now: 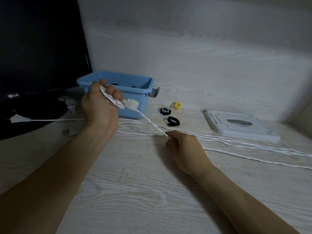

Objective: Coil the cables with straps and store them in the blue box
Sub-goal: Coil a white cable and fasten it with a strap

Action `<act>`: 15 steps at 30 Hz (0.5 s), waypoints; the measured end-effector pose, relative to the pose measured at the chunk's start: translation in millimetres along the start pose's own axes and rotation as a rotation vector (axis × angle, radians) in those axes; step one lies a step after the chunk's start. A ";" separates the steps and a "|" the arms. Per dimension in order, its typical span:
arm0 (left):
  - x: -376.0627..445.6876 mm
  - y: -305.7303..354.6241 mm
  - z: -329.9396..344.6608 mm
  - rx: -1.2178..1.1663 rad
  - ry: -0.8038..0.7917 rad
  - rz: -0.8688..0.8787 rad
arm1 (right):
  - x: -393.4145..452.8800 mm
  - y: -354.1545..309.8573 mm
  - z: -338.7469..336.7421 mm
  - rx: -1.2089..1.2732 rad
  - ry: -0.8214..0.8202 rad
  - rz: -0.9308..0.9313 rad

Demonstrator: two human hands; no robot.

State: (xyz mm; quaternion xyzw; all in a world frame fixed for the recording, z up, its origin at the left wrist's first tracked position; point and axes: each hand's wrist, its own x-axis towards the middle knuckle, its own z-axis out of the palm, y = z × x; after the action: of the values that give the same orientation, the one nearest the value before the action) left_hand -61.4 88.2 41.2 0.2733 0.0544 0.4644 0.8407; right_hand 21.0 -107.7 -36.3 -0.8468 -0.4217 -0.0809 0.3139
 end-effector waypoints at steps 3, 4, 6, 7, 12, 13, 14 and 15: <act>6.4 3.6 -1.3 -0.009 0.097 0.062 | -2.6 -5.0 1.9 0.042 -0.041 -0.036; 6.5 2.6 -1.3 -0.015 0.130 0.080 | -4.4 -7.7 2.7 0.040 -0.067 -0.090; 6.3 -0.3 -1.8 -0.003 0.208 0.125 | -8.2 -13.2 4.8 0.021 -0.144 -0.221; 6.1 -1.2 -2.4 0.019 0.242 0.154 | -9.5 -16.2 6.3 0.019 -0.183 -0.278; 6.3 -11.6 -9.7 0.238 0.242 0.308 | -16.1 -33.8 8.1 0.050 -0.234 -0.496; 5.4 -15.5 -11.9 0.314 0.213 0.327 | -16.6 -34.9 7.4 0.047 -0.217 -0.525; 3.5 -19.4 -13.5 0.421 0.175 0.343 | -16.6 -34.5 6.0 0.051 -0.186 -0.547; 0.9 -22.7 -15.7 0.556 0.119 0.353 | -16.4 -33.6 4.1 0.063 -0.148 -0.562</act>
State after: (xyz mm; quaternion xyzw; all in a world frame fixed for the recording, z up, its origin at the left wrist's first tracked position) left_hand -49.3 85.8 16.5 0.4697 0.1799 0.5855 0.6358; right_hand -15.5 -101.1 -30.6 -0.6902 -0.6638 -0.0895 0.2737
